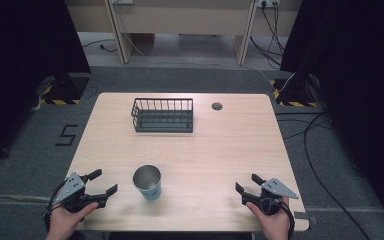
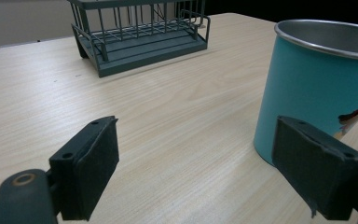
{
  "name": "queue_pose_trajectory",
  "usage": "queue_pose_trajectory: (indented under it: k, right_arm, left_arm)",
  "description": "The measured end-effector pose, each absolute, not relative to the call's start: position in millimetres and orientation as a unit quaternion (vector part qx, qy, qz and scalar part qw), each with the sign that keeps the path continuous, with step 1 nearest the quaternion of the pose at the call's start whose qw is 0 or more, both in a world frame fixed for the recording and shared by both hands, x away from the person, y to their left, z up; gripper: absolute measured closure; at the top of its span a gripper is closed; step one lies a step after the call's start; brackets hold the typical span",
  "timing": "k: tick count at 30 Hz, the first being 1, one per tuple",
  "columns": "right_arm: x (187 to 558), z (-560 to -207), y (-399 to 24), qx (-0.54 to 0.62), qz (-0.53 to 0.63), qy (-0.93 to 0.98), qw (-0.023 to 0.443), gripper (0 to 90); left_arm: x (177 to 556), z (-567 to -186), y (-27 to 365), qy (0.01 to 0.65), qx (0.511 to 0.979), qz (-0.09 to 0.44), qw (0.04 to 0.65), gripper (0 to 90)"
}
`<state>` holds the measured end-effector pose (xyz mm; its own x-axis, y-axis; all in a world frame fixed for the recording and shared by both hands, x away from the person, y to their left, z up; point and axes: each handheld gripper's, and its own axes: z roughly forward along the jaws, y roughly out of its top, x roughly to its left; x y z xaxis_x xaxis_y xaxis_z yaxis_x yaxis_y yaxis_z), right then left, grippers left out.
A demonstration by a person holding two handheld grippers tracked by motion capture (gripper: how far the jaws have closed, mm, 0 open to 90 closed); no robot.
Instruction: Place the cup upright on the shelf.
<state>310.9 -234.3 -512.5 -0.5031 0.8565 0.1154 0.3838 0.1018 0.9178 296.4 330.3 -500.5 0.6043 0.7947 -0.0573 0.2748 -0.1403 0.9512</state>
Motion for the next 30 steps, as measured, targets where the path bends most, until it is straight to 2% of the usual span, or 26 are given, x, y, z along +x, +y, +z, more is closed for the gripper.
queue_pose_trajectory:
  k: [30]
  right_arm:
    - [311.1, -512.5, -233.7, 0.442, 0.505, 0.704, 0.232, 25.8]
  left_arm:
    - [284.5, -500.9, 288.8, 0.326, 0.736, 0.182, 0.565, 14.3]
